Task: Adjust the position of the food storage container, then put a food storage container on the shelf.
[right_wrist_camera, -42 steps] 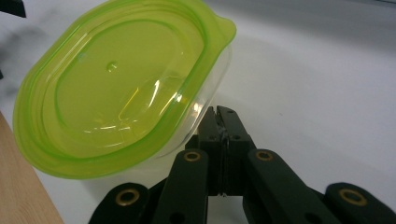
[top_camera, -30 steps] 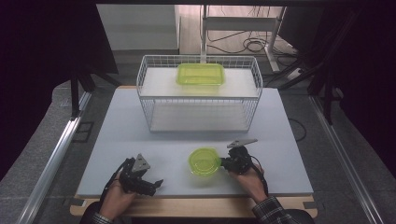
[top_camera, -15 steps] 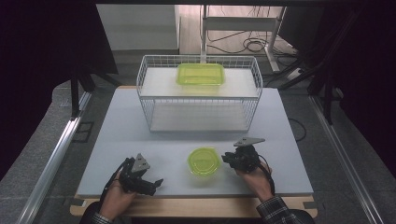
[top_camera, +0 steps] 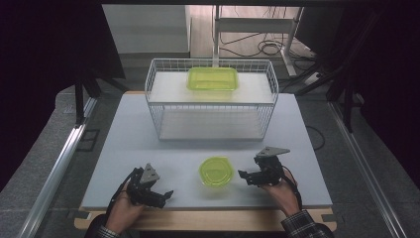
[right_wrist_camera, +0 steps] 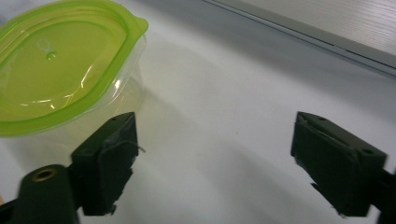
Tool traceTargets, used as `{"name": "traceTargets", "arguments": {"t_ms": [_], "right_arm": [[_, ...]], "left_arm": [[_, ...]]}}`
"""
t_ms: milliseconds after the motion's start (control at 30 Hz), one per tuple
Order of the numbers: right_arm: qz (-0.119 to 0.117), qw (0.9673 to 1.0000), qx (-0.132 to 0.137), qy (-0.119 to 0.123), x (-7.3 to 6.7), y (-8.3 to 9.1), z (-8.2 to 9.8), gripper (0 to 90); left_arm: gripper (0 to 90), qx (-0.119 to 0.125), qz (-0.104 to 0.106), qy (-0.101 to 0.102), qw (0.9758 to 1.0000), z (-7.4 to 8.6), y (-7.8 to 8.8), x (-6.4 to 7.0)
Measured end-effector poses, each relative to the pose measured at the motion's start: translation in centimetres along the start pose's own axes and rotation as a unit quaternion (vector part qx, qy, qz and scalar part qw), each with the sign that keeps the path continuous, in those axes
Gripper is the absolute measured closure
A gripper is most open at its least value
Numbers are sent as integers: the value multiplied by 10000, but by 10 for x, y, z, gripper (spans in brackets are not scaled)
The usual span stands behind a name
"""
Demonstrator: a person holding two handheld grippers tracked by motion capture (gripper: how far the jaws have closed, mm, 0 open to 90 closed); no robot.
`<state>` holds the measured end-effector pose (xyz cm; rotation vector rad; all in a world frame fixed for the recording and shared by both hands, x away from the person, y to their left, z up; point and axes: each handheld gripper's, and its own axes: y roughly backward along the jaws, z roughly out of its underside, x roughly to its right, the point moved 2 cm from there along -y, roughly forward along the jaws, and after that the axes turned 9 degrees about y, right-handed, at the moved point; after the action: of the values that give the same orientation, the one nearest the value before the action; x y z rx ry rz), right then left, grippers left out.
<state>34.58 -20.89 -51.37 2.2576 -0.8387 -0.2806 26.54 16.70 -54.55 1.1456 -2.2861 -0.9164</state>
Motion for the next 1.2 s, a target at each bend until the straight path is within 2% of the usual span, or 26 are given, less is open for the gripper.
{"name": "traceTargets", "arguments": {"t_ms": [200, 233, 433, 633, 733, 933, 1067, 1100, 1200], "right_arm": [[-23, 10000, -18, 18, -2, -1, 0, 65], [-52, 10000, -58, 63, -3, -2, 0, 27], [-70, 9999, -98, 92, -6, 0, -3, 8], [-293, 9995, -111, -106, -9, 5, -9, 8], [-387, 9990, 21, -224, -9, 11, -15, 8], [-479, 9985, 49, -266, -11, 11, -22, 9], [-527, 9979, 69, -364, -15, 9, -30, 68], [-590, 9974, 120, -399, -16, 8, -35, 119], [-696, 9964, 163, -463, -16, 7, -41, 194]], "left_arm": [[19, -8, 1, -9, 10000, 0, 0, 0], [19, -11, 10, -8, 10000, 0, 0, 0], [19, -20, 13, -14, 10000, 0, 0, 0], [19, -23, 12, -22, 10000, 0, -1, 0], [19, -34, 8, -26, 10000, 0, -1, 0], [19, -88, -13, -74, 9999, 1, -2, 1], [20, -87, -31, -79, 9999, 1, -2, 1], [20, -84, -31, -75, 9999, 1, -2, 1], [20, -84, -38, -77, 9999, 1, -2, 1]]}}
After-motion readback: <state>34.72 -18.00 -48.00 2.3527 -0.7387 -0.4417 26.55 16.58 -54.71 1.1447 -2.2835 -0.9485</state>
